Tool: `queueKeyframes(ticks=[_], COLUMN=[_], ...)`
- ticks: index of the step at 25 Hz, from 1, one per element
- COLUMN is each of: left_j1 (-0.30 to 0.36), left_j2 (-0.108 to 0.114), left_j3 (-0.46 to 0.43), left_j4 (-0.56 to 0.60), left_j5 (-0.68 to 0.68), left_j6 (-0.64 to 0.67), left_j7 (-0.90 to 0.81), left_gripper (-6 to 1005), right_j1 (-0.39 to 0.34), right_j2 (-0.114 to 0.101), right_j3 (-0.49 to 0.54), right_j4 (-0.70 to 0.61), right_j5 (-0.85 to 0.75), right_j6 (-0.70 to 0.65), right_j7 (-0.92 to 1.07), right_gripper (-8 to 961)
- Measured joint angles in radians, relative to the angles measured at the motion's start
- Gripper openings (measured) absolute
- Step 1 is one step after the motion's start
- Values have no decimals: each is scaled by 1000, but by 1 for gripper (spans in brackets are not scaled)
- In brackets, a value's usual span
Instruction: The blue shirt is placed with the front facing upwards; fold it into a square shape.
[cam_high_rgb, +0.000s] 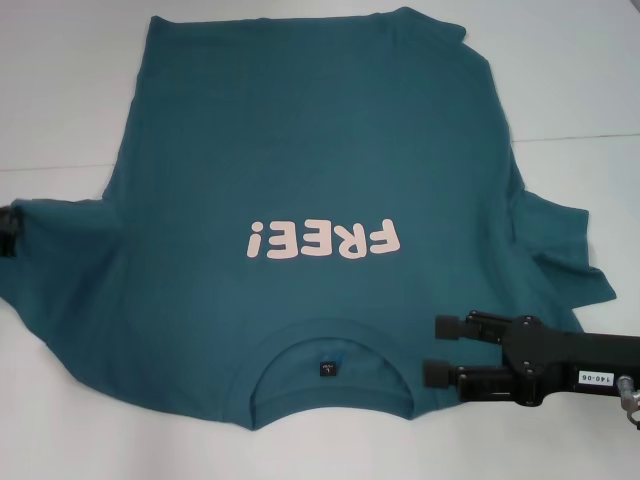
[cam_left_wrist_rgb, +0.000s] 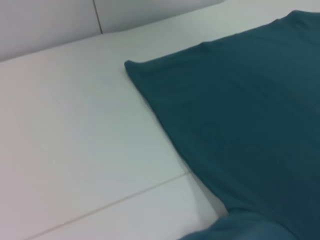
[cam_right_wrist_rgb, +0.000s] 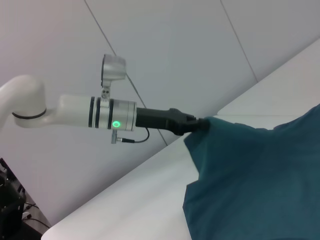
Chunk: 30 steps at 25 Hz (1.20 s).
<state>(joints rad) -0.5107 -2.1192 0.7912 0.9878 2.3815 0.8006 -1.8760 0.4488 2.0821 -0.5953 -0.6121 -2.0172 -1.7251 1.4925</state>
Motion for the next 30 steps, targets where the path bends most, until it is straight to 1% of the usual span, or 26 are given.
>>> queueKeyframes(ticks=[6,12,17,18,19,21,25,30], left_j1=[-14,-16,-13,-13,-14,-15,-17,-35], left_j2=[6,5,-10,-10,-19,-24,-40,-42], left_j3=[-3,5,8,8,12,19,57,133], left_j4=[31,54,86,86,93,96,111,99], left_j5=[2,4,4,4,4,4,1,-5], left_j6=[20,44,139,139,195,219,264,262], left_j7=[-5,-20,-67,-67,-106,-128,-189,-265], left_gripper=[20,20,19,19,19,19,19,19], right_j1=[1,1,1,1,1,1,2,5], right_j2=[-2,-2,-2,-2,-2,-2,-2,0], right_j3=[0,3,4,4,4,4,3,3], right_j4=[0,0,0,0,0,0,0,2], right_j5=[0,0,0,0,0,0,0,-3], right_j6=[0,-1,-1,-1,-1,-1,1,1], right_j7=[0,0,0,0,0,0,-1,-7], right_gripper=[943,942,942,942,942,942,943,944])
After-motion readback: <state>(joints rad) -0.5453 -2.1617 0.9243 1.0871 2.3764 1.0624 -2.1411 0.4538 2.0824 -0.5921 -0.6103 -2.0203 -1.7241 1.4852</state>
